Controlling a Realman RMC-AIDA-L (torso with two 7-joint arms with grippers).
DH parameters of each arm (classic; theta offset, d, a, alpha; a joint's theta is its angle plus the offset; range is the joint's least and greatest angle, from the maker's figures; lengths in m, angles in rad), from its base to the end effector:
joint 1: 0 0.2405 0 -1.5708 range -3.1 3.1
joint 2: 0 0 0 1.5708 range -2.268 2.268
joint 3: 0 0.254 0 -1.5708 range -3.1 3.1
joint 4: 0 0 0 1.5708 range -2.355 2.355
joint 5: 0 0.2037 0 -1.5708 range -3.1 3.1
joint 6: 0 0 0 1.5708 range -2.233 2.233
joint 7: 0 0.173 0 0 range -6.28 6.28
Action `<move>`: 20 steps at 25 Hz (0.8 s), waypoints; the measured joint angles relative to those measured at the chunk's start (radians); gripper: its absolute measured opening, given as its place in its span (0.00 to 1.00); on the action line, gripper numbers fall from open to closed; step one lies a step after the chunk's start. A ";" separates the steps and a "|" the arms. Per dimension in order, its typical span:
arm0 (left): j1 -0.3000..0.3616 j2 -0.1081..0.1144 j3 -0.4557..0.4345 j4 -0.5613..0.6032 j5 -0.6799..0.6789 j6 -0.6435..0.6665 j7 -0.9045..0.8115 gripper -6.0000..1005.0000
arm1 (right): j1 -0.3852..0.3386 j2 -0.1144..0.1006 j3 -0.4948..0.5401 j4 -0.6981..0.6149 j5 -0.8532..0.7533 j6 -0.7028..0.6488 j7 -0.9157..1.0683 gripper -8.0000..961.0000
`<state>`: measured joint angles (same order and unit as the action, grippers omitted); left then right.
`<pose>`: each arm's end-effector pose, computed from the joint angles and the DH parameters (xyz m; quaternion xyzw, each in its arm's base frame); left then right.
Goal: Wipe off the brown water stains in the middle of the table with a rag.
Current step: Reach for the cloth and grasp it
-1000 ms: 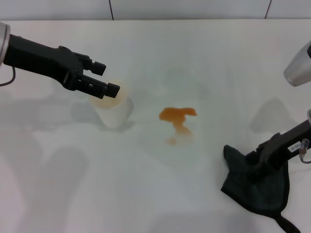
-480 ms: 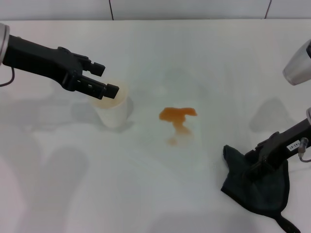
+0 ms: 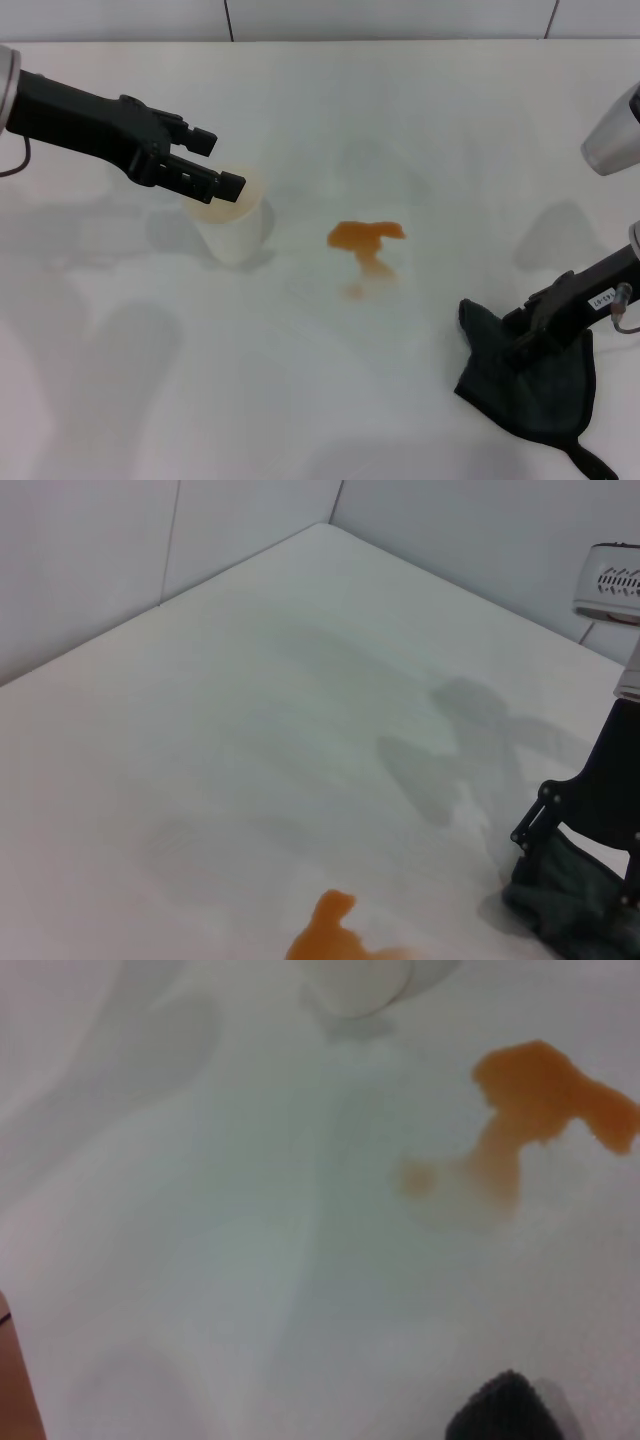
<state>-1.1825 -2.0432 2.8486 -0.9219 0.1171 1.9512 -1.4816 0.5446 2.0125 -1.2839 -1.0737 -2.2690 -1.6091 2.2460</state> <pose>-0.1790 0.3788 0.0365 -0.9673 -0.2409 -0.0658 0.0443 0.2315 0.3188 -0.0341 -0.9351 0.3431 -0.0865 0.0202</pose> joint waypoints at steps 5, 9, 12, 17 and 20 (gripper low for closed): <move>-0.002 0.000 0.000 0.000 0.002 0.000 -0.001 0.89 | 0.001 0.000 -0.001 0.010 0.001 0.008 0.001 0.84; -0.002 0.000 0.000 0.000 0.003 0.000 -0.006 0.89 | 0.003 0.000 -0.007 0.015 0.000 0.016 0.004 0.77; -0.004 0.001 0.000 0.000 0.003 0.000 -0.011 0.89 | 0.004 0.000 -0.015 0.017 0.001 0.018 0.005 0.72; -0.008 0.001 0.000 0.000 0.004 0.000 -0.013 0.89 | 0.008 0.000 -0.021 0.024 0.005 0.017 0.005 0.69; -0.008 0.001 0.000 0.000 0.005 0.000 -0.015 0.89 | 0.009 0.000 -0.024 0.025 0.006 0.013 0.005 0.69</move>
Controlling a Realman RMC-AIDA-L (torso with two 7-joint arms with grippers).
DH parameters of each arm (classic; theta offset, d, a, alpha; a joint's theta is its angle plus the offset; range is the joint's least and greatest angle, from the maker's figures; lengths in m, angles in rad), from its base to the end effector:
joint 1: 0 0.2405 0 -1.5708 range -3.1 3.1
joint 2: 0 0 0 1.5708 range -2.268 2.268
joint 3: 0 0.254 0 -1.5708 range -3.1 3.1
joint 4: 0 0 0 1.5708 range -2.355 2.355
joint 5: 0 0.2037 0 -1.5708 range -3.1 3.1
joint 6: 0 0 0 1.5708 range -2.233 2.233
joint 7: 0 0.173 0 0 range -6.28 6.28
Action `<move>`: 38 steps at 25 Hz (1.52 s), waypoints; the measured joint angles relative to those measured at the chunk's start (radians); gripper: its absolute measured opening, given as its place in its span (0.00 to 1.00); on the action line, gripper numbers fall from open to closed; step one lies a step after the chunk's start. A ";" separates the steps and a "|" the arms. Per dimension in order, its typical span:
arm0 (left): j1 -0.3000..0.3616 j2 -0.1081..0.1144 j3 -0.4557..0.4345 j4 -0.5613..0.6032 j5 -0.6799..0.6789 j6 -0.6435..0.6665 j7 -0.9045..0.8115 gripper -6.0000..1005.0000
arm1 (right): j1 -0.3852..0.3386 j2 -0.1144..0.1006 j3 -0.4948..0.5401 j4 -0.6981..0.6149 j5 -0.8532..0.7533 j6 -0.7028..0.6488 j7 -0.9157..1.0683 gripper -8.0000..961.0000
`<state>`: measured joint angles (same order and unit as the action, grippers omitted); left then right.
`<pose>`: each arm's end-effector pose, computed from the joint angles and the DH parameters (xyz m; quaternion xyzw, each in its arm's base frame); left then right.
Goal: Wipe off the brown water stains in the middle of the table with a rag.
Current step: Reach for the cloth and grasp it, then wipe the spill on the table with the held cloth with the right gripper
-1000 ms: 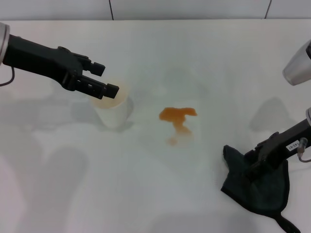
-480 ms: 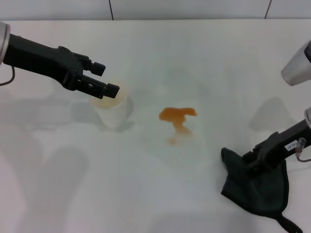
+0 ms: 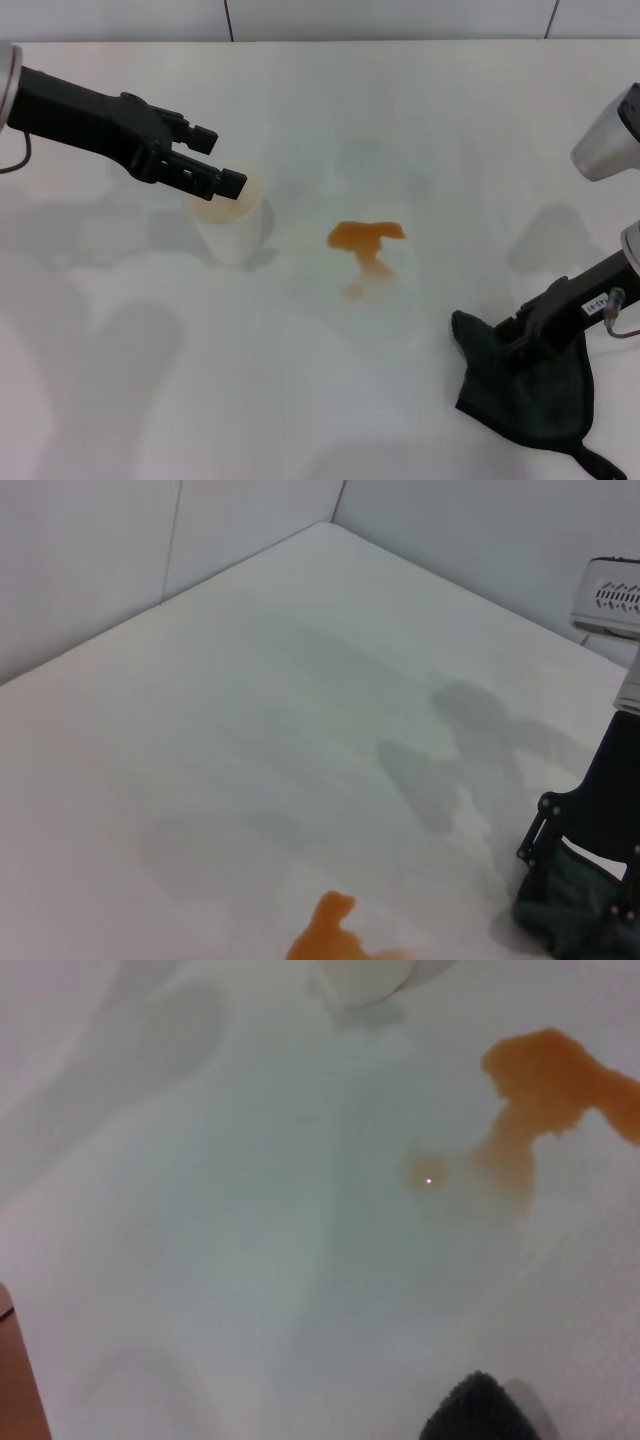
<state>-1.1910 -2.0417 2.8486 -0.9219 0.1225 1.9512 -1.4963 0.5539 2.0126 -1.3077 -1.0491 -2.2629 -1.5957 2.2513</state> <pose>-0.1766 0.3801 0.0369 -0.9665 -0.2449 -0.0639 0.0434 0.2316 0.3177 -0.0400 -0.9342 0.3446 -0.0917 0.0132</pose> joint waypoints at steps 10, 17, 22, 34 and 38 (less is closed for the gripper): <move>-0.001 0.000 0.000 0.000 0.000 0.000 -0.010 0.89 | 0.000 0.000 -0.001 0.000 -0.006 0.004 0.001 0.63; -0.005 0.002 0.000 0.000 0.000 0.000 -0.012 0.89 | 0.001 0.000 -0.002 -0.002 -0.004 0.004 -0.007 0.54; -0.006 0.002 0.000 0.000 0.000 0.000 -0.012 0.89 | 0.005 0.000 -0.003 -0.007 0.013 -0.003 -0.019 0.45; -0.008 -0.002 0.000 -0.019 0.000 0.002 -0.012 0.89 | 0.018 0.001 -0.027 -0.003 0.025 0.003 -0.023 0.09; -0.010 -0.003 0.000 -0.020 0.000 0.002 -0.012 0.89 | 0.020 0.002 -0.027 -0.002 0.025 0.010 -0.023 0.03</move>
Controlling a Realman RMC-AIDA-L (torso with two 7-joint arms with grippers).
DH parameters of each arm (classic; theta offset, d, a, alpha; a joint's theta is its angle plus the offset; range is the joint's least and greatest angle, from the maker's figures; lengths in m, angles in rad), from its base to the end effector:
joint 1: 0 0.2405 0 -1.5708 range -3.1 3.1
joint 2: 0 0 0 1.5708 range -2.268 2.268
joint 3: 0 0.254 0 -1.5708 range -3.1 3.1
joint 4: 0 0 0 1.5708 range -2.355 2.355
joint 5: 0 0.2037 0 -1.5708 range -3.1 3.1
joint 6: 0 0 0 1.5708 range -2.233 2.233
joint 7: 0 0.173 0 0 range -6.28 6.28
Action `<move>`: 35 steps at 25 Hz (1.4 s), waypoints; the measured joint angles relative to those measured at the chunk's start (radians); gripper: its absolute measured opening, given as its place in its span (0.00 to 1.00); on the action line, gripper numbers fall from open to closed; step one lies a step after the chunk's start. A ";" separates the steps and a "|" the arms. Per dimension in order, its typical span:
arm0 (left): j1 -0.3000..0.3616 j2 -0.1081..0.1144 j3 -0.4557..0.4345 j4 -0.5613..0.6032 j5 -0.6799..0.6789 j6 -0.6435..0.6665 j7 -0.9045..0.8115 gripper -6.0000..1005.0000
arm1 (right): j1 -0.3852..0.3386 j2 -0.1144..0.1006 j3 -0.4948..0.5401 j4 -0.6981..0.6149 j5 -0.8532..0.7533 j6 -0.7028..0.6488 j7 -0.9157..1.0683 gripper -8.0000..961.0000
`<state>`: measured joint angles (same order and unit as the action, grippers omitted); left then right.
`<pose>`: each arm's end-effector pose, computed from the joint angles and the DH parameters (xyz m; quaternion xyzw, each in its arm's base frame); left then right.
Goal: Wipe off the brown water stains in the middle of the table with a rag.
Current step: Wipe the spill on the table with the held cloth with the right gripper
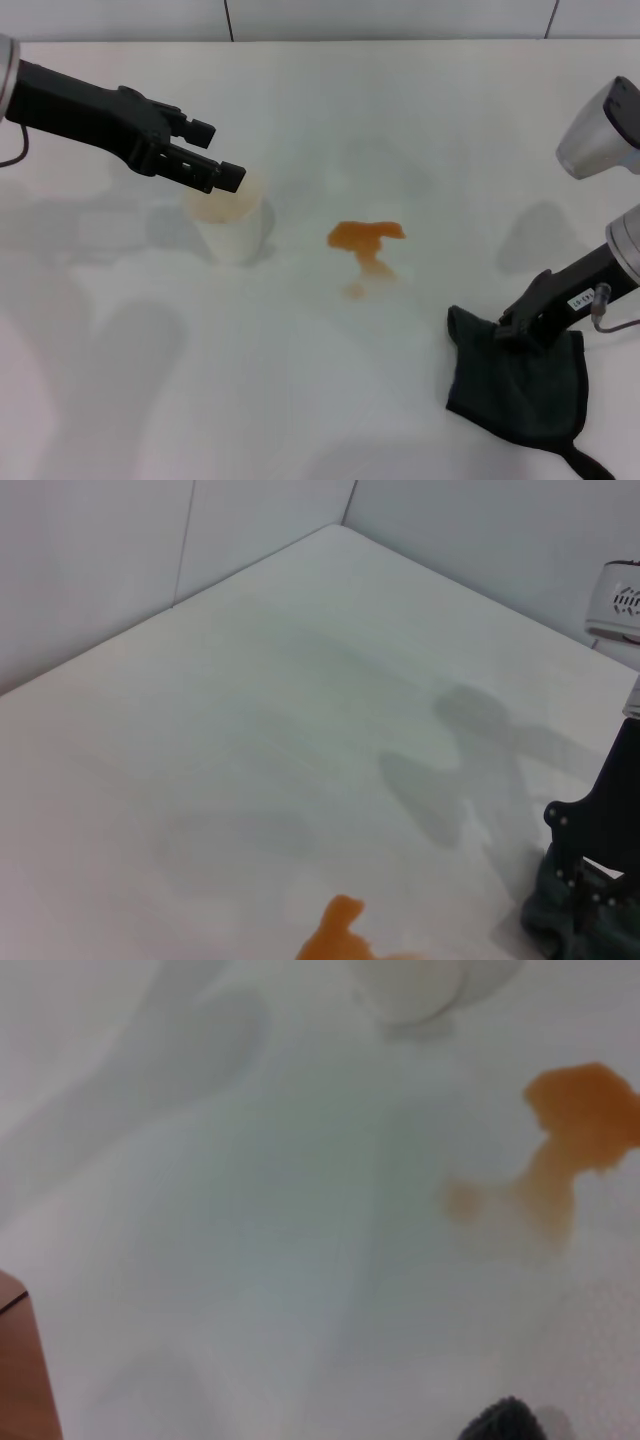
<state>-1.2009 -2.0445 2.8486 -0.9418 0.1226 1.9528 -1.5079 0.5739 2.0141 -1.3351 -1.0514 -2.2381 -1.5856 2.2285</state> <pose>-0.1741 0.3821 0.0395 -0.9656 -0.2475 -0.0622 0.0500 0.2202 0.3208 -0.0449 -0.9444 0.3170 -0.0874 0.0067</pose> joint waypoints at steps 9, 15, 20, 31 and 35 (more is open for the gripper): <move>-0.004 -0.004 0.000 0.000 0.000 0.000 0.000 0.89 | 0.046 0.000 -0.006 0.007 -0.008 0.045 0.012 0.03; -0.004 -0.006 0.000 0.000 0.000 -0.001 0.000 0.89 | 0.126 0.000 -0.076 0.074 -0.010 0.124 0.013 0.03; -0.003 -0.007 0.000 0.004 0.000 -0.002 0.001 0.89 | 0.169 0.003 -0.133 0.097 0.000 0.187 0.011 0.03; -0.003 -0.006 0.000 0.008 0.000 -0.010 0.000 0.89 | 0.194 0.011 -0.191 0.096 0.033 0.337 0.017 0.03; -0.003 -0.006 0.000 0.008 0.000 -0.011 0.000 0.89 | 0.192 0.012 -0.229 0.108 0.056 0.434 0.026 0.03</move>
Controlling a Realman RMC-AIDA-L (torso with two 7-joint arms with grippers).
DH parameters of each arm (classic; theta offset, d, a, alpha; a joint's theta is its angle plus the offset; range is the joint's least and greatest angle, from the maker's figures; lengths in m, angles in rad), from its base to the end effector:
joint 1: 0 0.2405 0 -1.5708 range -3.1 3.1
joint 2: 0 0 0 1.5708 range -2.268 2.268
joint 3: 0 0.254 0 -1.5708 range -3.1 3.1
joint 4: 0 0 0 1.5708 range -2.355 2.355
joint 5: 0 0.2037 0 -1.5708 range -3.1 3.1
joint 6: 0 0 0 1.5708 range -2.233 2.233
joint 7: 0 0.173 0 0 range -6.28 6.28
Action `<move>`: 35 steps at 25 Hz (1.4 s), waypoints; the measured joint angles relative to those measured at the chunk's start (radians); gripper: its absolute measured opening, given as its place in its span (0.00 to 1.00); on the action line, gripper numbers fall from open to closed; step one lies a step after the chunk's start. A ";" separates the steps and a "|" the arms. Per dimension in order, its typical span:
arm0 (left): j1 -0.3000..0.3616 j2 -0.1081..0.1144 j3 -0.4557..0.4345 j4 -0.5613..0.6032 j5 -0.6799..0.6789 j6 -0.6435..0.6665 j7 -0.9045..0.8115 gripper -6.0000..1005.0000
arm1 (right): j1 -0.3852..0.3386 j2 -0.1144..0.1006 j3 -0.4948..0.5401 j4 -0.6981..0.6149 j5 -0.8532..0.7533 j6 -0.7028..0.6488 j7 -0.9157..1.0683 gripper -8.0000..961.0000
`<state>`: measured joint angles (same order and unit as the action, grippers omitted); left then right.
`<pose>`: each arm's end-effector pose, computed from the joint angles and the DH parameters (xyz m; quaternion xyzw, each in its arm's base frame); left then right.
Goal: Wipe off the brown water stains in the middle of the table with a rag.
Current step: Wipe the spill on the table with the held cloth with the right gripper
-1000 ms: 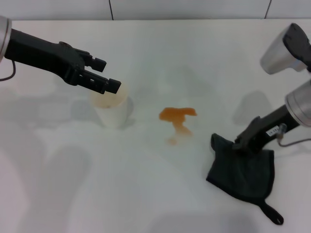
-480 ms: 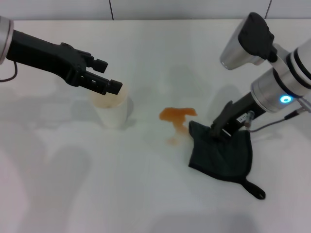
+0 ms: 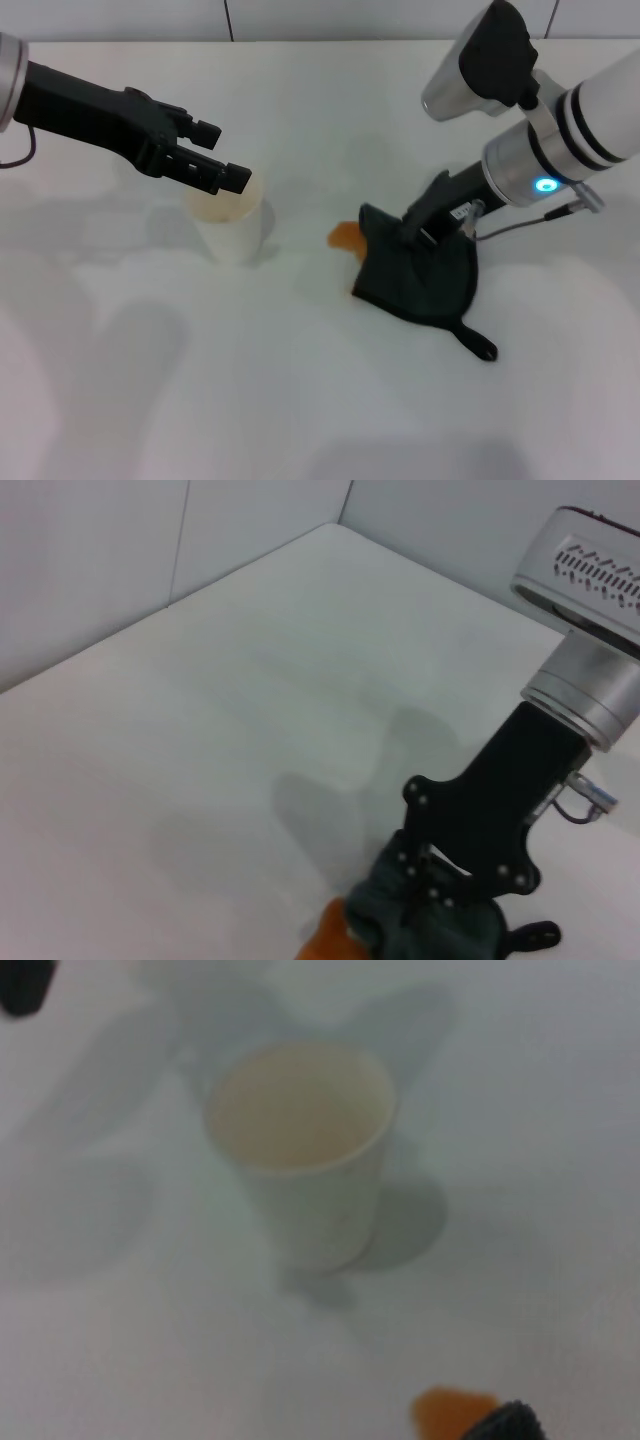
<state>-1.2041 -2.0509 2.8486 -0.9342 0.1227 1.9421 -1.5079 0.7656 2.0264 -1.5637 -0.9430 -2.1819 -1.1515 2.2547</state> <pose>-0.1728 0.3826 0.0355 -0.9661 -0.2459 -0.0619 0.0482 0.1581 0.3870 -0.0895 -0.9689 0.2072 -0.0641 0.1190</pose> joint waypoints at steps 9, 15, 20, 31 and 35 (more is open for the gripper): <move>-0.001 -0.002 0.000 0.000 0.000 -0.005 0.000 0.89 | -0.006 0.000 -0.032 0.030 0.040 0.203 0.059 0.03; -0.003 -0.003 0.001 0.000 0.002 -0.014 0.000 0.89 | -0.008 0.000 -0.041 0.066 0.064 0.308 0.079 0.03; -0.003 -0.003 0.001 0.000 0.002 -0.016 0.000 0.89 | 0.009 -0.003 -0.129 0.062 0.080 0.283 0.075 0.03; -0.006 -0.003 0.002 0.000 0.004 -0.024 0.000 0.89 | 0.025 -0.002 -0.194 -0.049 0.080 0.017 0.072 0.03; -0.007 -0.003 0.002 0.000 0.010 -0.027 0.000 0.89 | 0.015 -0.003 -0.206 -0.089 0.080 -0.050 0.069 0.03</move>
<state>-1.2114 -2.0541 2.8501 -0.9342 0.1327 1.9149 -1.5079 0.7803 2.0238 -1.7697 -1.0318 -2.1015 -1.2016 2.3241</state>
